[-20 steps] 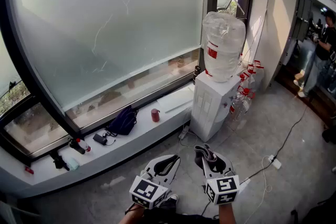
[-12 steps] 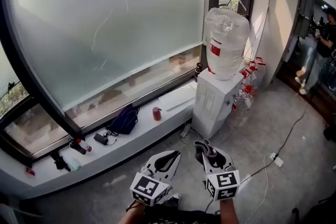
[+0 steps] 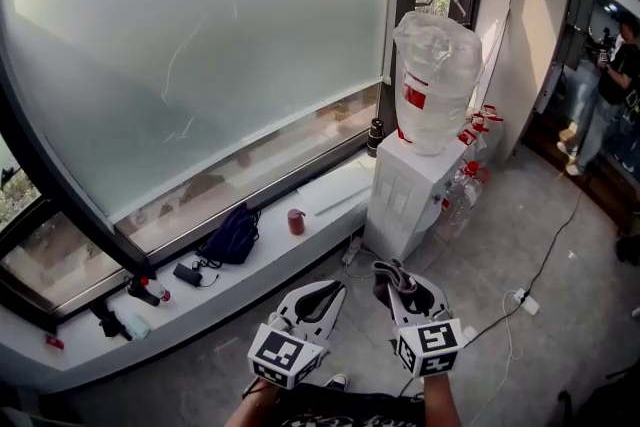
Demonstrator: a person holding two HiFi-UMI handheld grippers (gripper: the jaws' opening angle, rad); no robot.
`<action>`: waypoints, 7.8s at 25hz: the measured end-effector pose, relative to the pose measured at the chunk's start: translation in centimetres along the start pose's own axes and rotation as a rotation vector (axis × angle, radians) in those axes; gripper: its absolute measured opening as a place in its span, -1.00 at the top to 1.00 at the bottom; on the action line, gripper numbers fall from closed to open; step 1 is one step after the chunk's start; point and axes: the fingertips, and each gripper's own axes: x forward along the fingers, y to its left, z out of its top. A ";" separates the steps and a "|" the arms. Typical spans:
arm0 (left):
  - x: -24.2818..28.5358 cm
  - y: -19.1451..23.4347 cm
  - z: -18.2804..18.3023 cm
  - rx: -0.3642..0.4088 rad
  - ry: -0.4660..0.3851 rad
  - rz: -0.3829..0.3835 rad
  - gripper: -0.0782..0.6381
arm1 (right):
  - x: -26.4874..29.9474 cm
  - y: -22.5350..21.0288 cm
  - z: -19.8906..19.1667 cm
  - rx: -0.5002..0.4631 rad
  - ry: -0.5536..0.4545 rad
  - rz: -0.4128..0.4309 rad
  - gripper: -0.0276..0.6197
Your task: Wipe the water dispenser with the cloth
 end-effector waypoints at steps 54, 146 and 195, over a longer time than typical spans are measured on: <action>35.6 17.7 0.7 0.024 0.141 -0.062 0.68 | 28.0 -27.2 -0.5 0.124 0.131 -0.068 0.59; 38.5 33.7 -26.0 0.004 0.224 -0.273 0.68 | 49.9 -29.5 -9.0 -0.341 0.350 -0.362 0.59; 38.3 37.4 -38.5 -0.131 0.346 -0.138 0.68 | 59.8 -34.9 -50.9 -0.010 0.885 -0.529 0.59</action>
